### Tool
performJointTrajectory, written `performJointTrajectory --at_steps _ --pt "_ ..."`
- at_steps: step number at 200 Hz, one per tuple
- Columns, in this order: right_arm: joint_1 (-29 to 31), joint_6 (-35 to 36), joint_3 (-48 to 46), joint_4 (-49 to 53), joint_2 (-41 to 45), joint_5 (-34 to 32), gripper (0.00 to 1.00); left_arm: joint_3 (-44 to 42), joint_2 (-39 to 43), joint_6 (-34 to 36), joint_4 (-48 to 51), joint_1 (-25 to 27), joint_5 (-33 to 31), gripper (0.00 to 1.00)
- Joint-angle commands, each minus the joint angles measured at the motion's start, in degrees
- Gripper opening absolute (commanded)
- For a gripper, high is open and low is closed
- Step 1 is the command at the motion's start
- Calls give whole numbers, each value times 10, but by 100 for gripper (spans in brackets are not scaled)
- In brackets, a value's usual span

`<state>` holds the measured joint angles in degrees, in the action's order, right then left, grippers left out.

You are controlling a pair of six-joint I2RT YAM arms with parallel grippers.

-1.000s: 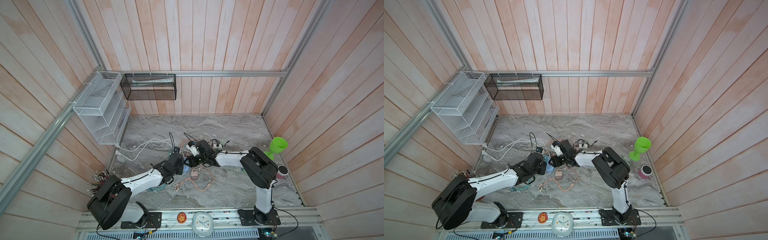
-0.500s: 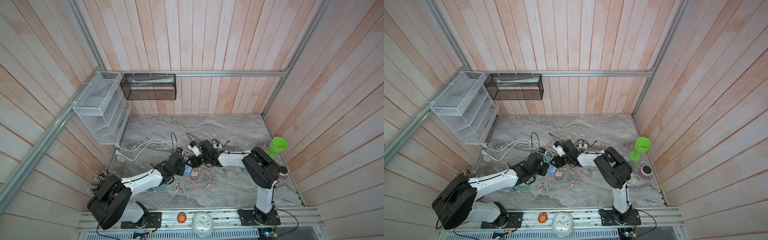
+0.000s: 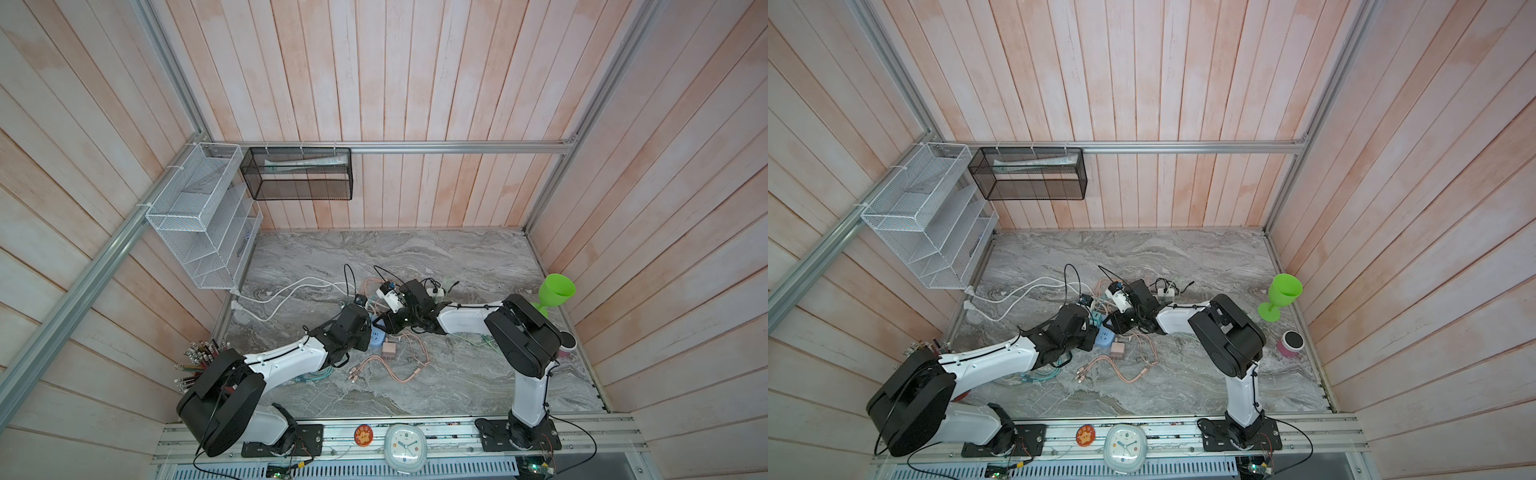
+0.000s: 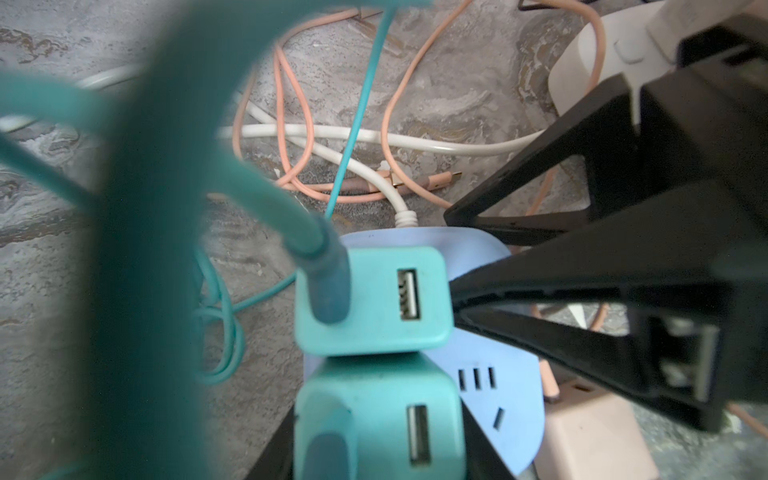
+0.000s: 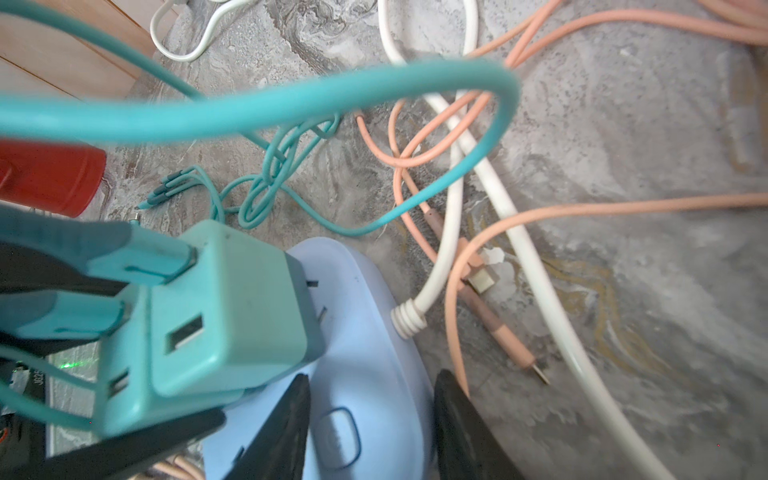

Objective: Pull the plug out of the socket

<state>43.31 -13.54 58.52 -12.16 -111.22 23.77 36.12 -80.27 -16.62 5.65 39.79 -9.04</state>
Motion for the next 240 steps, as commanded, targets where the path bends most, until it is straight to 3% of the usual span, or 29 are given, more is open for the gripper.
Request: performJointTrajectory --at_steps 1,51,106,181,240 --pt "16 22 -33 117 -51 -27 47 37 -6 -25 -70 9 22 15" --pt "20 31 -43 114 -37 -19 54 53 -19 -34 -63 10 14 15" --pt "29 43 -47 124 -50 -33 47 53 -4 -31 -64 9 3 15" --pt "40 65 -40 158 -62 -51 44 41 27 -40 -82 9 -22 15" --pt "50 69 -38 167 -60 -54 46 46 3 -51 -83 10 -15 14"
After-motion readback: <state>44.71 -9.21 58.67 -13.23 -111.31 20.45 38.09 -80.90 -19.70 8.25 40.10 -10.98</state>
